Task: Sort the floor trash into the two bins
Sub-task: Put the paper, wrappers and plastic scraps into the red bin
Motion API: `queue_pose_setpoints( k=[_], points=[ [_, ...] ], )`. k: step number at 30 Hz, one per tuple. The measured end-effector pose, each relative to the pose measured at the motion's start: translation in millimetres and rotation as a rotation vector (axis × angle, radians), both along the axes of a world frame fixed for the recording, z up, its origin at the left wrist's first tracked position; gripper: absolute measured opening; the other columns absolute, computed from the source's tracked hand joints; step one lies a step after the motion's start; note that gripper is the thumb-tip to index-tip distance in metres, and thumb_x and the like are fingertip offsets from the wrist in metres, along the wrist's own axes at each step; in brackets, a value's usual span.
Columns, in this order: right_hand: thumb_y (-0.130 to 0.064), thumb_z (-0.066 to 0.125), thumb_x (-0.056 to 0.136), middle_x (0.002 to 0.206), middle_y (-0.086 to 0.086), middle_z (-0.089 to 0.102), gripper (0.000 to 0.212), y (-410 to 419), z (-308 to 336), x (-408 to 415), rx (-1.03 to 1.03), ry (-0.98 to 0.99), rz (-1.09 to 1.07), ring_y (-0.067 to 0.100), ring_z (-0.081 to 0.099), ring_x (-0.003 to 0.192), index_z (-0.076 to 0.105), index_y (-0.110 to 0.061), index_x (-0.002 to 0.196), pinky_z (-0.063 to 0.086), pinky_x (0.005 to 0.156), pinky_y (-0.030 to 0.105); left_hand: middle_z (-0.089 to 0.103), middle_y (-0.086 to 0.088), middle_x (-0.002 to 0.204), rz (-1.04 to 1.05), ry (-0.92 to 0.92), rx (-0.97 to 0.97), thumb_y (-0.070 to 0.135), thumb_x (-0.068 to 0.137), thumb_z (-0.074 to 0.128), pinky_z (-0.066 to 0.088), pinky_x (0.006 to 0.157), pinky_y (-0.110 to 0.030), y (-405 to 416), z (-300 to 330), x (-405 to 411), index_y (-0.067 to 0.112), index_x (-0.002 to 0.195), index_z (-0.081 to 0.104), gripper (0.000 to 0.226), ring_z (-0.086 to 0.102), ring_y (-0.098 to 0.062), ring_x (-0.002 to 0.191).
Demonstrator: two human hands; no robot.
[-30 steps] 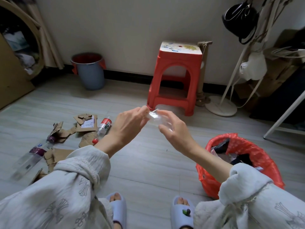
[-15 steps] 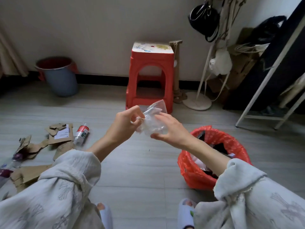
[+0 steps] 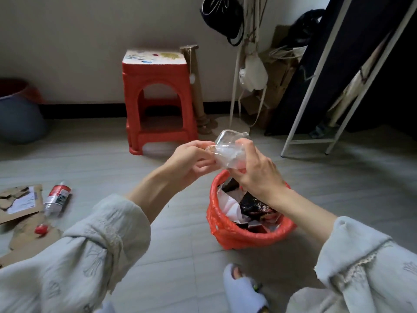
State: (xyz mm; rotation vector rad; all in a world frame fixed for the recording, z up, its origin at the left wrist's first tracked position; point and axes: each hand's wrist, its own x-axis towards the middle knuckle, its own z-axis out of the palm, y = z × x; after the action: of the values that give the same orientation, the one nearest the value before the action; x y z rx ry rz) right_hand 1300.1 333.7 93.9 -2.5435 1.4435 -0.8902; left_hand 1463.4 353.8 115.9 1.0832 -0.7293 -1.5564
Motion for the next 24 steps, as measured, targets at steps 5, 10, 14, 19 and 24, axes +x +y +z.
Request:
queue_pose_setpoints(
  k=[5,10,14,19,24],
  points=[
    [-0.028,0.056,0.090,0.091,0.011,0.061,0.033,-26.3,-18.7,-37.3,0.279,-0.011,-0.108,0.033,0.058,0.089,0.045,-0.015,0.118,0.040,0.067,0.035,0.068,-0.014,0.081,-0.054,-0.254,0.014,-0.015,0.086,0.038,0.058,0.072,-0.031,-29.7,-20.5,-26.6,0.006,0.104,0.059,0.035,0.068,-0.022,0.071],
    [-0.004,0.052,0.087,0.085,0.005,0.060,0.016,-55.8,-46.8,-56.1,0.953,-0.494,-0.073,0.016,0.058,0.069,0.056,-0.018,0.093,0.050,0.061,0.028,0.059,-0.010,0.115,-0.141,-0.833,0.063,0.011,0.093,0.049,0.048,0.069,-0.021,-30.1,-110.2,-31.4,0.011,0.125,0.049,0.032,0.057,-0.014,0.092],
    [0.000,0.048,0.086,0.064,0.006,0.045,0.016,-73.8,-87.2,-58.6,1.372,-0.753,-0.079,0.013,0.046,0.049,0.053,-0.013,0.080,0.055,0.060,0.033,0.043,-0.014,0.138,-0.188,-0.798,0.273,0.025,0.095,0.047,0.044,0.091,-0.035,-27.1,-169.9,-26.1,0.013,0.140,0.031,0.050,0.050,-0.023,0.113],
    [-0.002,0.048,0.085,0.070,0.006,0.057,0.010,-95.2,-134.1,-49.8,1.659,-0.683,-0.052,0.017,0.061,0.056,0.053,-0.009,0.091,0.053,0.082,0.049,0.052,-0.006,0.123,-0.181,-0.680,0.197,0.020,0.097,0.042,0.050,0.070,-0.021,-46.3,-194.9,-30.3,0.024,0.136,0.037,0.039,0.055,-0.016,0.099],
    [-0.010,0.053,0.084,0.094,0.006,0.052,0.015,-109.7,-165.0,-45.6,1.272,-0.170,-0.092,0.026,0.058,0.096,0.052,-0.006,0.098,0.052,0.087,0.048,0.053,-0.008,0.118,-0.174,-0.511,0.162,0.016,0.097,0.042,0.057,0.074,-0.027,-50.5,-210.4,-27.3,0.029,0.134,0.036,0.040,0.059,-0.018,0.103]
  ],
)
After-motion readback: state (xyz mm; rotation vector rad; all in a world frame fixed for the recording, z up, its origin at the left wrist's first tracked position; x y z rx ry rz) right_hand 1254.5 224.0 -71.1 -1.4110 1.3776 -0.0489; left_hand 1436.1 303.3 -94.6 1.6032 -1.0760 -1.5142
